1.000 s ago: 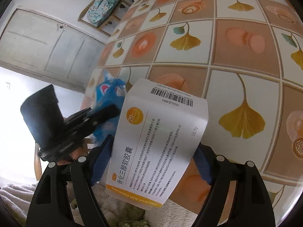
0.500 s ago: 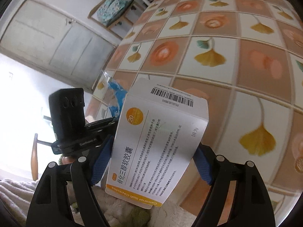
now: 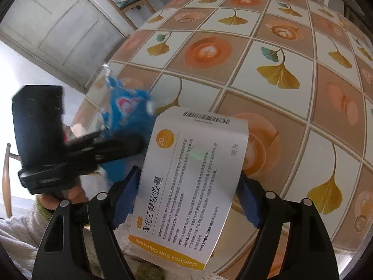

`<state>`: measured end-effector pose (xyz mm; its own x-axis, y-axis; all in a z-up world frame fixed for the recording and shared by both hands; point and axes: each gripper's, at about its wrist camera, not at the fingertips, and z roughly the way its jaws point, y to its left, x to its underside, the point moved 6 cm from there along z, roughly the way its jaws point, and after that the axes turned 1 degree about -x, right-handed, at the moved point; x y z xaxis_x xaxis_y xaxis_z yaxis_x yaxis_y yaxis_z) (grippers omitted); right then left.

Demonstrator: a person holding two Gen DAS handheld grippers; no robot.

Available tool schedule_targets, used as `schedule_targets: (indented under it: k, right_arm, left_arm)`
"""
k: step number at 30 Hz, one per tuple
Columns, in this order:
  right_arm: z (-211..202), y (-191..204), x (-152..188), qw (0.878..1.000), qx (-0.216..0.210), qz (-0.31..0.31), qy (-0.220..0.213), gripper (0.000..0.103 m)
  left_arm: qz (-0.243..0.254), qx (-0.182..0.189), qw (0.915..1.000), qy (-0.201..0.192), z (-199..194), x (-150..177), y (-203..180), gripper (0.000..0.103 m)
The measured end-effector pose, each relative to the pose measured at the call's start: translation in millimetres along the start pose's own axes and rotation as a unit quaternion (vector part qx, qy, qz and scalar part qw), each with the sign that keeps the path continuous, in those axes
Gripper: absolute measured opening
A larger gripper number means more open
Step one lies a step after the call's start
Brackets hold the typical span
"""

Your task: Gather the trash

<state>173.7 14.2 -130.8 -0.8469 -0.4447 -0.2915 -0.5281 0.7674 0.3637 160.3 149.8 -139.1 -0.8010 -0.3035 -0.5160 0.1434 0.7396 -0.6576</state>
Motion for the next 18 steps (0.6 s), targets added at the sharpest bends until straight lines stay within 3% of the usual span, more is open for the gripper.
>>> schedule_targets:
  k: [6, 12, 17, 18]
  right_arm:
    - [4.9, 6.3, 3.5, 1.0, 0.027, -0.016, 0.002, 0.076]
    - [3.4, 2.6, 3.8, 1.0, 0.009, 0.0, -0.001, 0.076]
    - [0.3, -2.1, 4.8, 1.0, 0.001, 0.012, -0.005, 0.076]
    - [-0.5, -3.3, 5.2, 1.0, 0.0, 0.015, -0.005, 0.076]
  left_arm:
    - [0.07, -0.043, 0.9965, -0.017, -13.4, 2.0, -12.4, 0.064]
    - [0.131, -0.133, 0.9823, -0.007, -20.9, 9.6, -5.5, 0.068]
    - [0.18, -0.211, 0.9607, -0.004, -21.0, 11.0, 0.4, 0.071]
    - [0.195, -0.235, 0.9522, -0.003, -20.1, 11.9, 0.7, 0.071]
